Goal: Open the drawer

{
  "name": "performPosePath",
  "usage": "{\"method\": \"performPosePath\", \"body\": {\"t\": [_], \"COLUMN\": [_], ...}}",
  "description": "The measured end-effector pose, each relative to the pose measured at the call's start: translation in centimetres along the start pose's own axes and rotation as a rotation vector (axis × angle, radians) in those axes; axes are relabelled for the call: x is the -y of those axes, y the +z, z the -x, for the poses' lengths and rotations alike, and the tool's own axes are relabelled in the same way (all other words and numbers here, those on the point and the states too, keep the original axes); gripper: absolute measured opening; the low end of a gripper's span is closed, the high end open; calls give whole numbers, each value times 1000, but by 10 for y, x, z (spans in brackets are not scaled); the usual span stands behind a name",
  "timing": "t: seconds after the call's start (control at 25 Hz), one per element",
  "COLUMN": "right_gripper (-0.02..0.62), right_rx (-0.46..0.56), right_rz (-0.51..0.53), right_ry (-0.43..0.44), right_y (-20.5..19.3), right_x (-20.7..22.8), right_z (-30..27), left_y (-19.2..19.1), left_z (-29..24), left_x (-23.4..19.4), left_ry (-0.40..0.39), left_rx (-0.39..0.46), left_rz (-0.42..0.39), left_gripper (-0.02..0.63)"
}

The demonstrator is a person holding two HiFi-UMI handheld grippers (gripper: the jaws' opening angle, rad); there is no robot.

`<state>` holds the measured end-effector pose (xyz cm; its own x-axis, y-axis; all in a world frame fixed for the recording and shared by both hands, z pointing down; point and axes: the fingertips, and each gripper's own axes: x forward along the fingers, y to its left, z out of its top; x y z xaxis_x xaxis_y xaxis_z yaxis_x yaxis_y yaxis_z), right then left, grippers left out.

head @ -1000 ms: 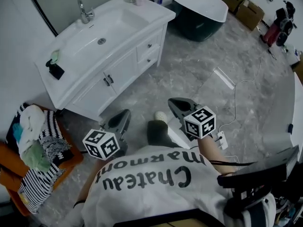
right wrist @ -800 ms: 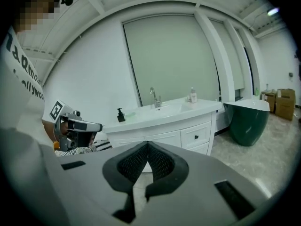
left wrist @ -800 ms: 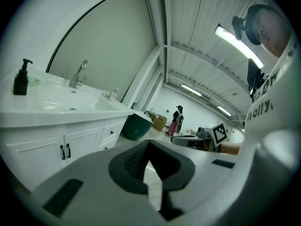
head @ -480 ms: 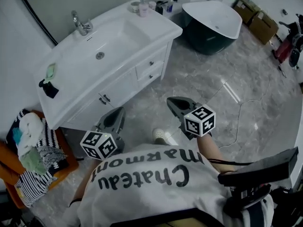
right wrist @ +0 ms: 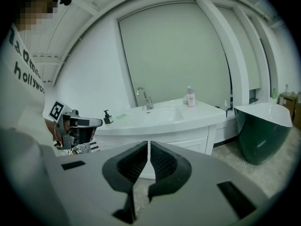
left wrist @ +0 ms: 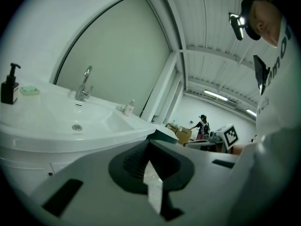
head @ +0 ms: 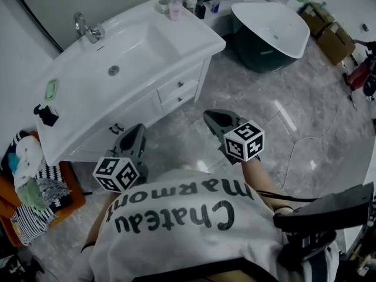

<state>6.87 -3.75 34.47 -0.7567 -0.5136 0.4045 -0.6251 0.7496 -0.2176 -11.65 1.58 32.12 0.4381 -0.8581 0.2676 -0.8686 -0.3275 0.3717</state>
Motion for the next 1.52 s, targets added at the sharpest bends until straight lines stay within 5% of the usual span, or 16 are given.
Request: {"method": "performPosePath", "body": {"t": [0.16, 0.36, 0.52, 0.92, 1.52], "right_gripper": [11, 11, 11, 11, 11], "right_rx": [-40, -181, -169, -137, -151], "right_rz": [79, 367, 450, 135, -187], "right_ry": [50, 122, 116, 64, 57], "right_y": [10, 21, 47, 23, -67], "right_x": [26, 51, 76, 106, 173], "right_z": [-11, -25, -40, -114, -219], "left_y": [7, 5, 0, 0, -62], "left_z": [-19, -21, -37, -127, -207], "left_x": [9, 18, 3, -28, -67], "left_ry": [-29, -93, -103, -186, -97], "left_rx": [-10, -59, -80, -140, -257], "left_rz": [-48, -107, -77, -139, -119], "left_gripper": [8, 8, 8, 8, 8]}}
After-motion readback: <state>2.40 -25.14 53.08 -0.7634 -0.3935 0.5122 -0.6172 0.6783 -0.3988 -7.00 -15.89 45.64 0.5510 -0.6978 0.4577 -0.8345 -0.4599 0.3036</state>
